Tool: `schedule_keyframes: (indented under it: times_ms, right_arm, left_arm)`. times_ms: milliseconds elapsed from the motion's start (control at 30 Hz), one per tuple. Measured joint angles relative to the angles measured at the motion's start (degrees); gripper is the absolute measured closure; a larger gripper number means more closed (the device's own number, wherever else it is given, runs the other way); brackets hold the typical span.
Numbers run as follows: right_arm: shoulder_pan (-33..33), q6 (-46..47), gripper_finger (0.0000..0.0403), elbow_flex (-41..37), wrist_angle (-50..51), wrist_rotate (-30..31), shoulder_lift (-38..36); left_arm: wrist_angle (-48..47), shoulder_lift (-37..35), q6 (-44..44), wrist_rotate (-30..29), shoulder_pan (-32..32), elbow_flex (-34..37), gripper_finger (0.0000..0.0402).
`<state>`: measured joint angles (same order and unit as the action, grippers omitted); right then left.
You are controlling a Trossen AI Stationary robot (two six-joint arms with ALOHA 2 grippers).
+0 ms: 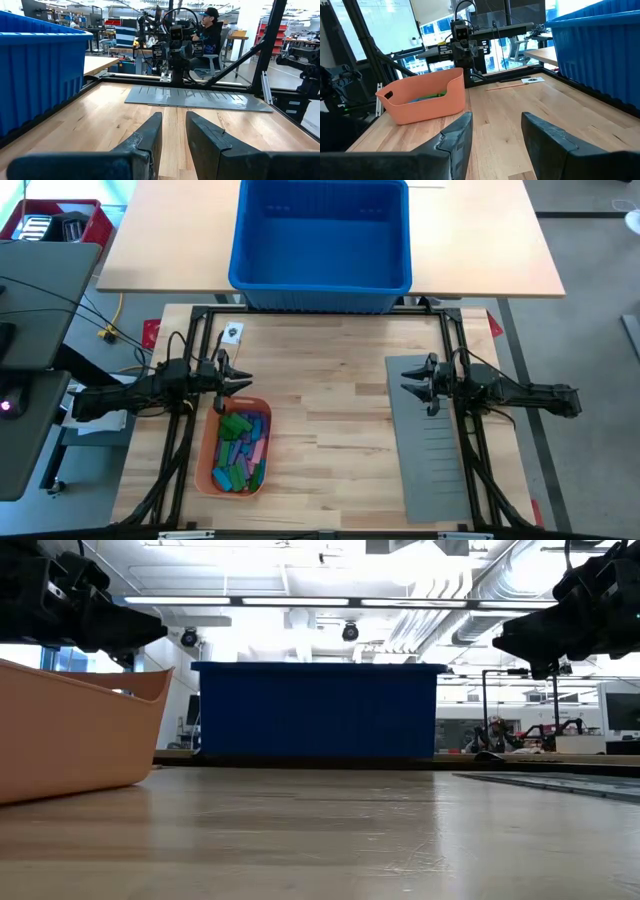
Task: Sort blocks
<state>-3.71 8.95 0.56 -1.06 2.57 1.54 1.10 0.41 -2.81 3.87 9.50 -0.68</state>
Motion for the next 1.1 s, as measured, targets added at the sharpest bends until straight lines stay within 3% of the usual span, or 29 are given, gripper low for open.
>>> schedule_keyframes:
  times_ms: [467, 667, 867, 967, 1100]
  right_arm:
    - [0.00, 0.01, 0.0238, 0.01, -0.02, 0.00, -0.01]
    - [0.00, 0.00, 0.0238, 0.00, -0.02, 0.00, -0.02]
    - [-0.01, 0.01, 0.0238, 0.02, -0.02, 0.00, -0.01]
    - [-0.02, 0.00, 0.0238, 0.02, 0.00, 0.00, -0.02]
    - [-0.01, 0.01, 0.0238, 0.01, -0.01, 0.00, -0.02]
  left_arm:
    - [0.14, -0.01, -0.29, 0.02, 0.00, 0.01, 0.0323]
    - [1.18, 0.01, -13.86, 0.02, 0.02, 0.00, 0.0323]
    - [13.40, 0.91, -13.16, -1.23, -0.81, -0.40, 0.0323]
    - [12.06, 4.35, -9.16, -6.32, -2.02, -4.76, 0.0323]
    - [-1.39, 14.33, -4.98, -12.16, -4.74, -16.34, 0.0323]
